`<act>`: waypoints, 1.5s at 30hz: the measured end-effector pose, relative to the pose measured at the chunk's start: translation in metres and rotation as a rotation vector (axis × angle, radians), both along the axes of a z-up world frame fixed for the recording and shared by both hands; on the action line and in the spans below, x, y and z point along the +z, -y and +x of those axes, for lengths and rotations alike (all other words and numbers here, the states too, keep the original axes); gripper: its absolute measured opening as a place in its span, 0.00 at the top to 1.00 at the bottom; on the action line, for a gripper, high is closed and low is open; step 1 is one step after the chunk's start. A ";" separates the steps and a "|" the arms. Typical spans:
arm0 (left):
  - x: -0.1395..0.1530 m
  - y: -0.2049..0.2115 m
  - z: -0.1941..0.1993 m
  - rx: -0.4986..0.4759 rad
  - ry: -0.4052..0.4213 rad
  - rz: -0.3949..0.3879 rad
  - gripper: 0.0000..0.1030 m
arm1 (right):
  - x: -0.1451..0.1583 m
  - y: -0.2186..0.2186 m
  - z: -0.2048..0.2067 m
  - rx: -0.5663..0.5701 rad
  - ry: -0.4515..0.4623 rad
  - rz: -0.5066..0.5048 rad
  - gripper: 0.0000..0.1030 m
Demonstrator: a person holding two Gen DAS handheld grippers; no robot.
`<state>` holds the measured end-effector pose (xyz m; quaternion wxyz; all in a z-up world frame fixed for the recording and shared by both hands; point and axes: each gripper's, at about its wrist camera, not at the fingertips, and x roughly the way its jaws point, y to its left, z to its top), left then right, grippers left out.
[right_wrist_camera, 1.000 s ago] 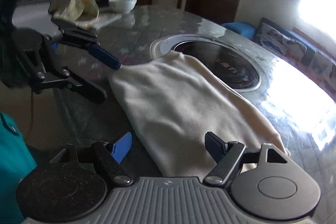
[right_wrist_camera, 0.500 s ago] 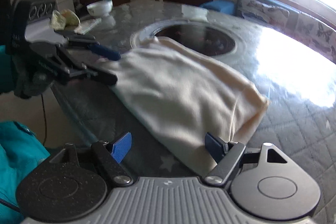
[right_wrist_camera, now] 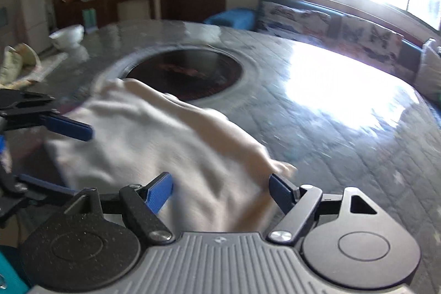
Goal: Fold clothes
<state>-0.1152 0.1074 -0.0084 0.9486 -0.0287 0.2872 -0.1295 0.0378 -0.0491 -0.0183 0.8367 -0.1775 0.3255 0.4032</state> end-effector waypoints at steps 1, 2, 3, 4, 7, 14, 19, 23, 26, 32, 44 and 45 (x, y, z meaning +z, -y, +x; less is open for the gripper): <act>0.000 0.001 0.001 -0.001 0.000 -0.003 0.23 | 0.001 0.003 0.002 -0.008 -0.003 0.006 0.23; -0.001 0.002 0.001 -0.003 0.000 -0.006 0.23 | 0.003 0.006 0.005 -0.019 0.001 0.014 0.23; -0.001 0.002 0.002 -0.004 0.000 -0.008 0.23 | 0.006 0.005 0.007 -0.028 0.013 0.021 0.23; -0.001 0.003 0.002 -0.005 0.000 -0.011 0.23 | 0.008 0.003 0.010 -0.033 0.019 0.030 0.23; -0.002 0.005 0.004 -0.010 -0.001 -0.019 0.22 | 0.013 -0.006 0.021 -0.045 0.032 0.052 0.23; 0.005 -0.024 0.006 0.126 -0.013 -0.025 0.21 | -0.003 -0.037 0.056 -0.102 -0.007 0.021 0.23; 0.002 -0.055 0.004 0.245 -0.058 -0.075 0.20 | -0.001 -0.033 0.055 -0.105 0.014 0.012 0.23; 0.000 -0.073 0.004 0.306 -0.083 -0.116 0.18 | 0.013 -0.032 0.039 -0.057 0.060 0.030 0.19; -0.001 -0.080 0.005 0.341 -0.097 -0.135 0.18 | 0.023 -0.037 0.024 0.005 0.074 0.051 0.17; -0.006 -0.085 0.010 0.404 -0.147 -0.127 0.17 | 0.014 -0.047 0.003 0.069 0.048 0.050 0.13; -0.008 -0.088 0.008 0.451 -0.174 -0.117 0.02 | 0.016 -0.054 -0.027 0.128 0.068 0.052 0.09; -0.008 -0.088 0.008 0.454 -0.174 -0.114 0.01 | 0.017 -0.056 -0.031 0.141 0.069 0.054 0.09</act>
